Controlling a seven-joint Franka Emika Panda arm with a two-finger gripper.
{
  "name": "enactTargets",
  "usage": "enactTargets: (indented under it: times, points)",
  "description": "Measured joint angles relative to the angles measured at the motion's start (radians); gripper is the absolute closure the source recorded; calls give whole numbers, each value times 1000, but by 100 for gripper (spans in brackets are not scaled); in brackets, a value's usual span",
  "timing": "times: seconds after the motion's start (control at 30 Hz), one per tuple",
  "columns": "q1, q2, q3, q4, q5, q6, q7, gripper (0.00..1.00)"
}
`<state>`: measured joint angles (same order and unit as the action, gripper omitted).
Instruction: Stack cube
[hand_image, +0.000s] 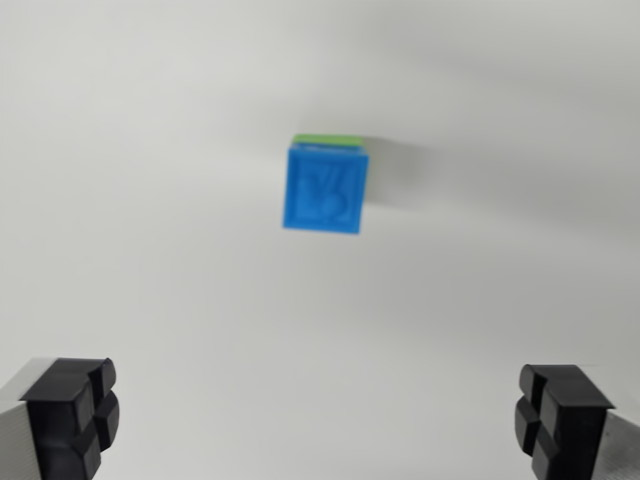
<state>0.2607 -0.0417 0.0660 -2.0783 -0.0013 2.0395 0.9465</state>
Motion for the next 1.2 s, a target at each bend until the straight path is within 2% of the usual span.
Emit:
enactTargets:
  times: [0.43,1.2]
  points:
    - [0,-13,0,36,1,-48,-1,0]
    - [0,-13,0,37,1,-51,-1,0]
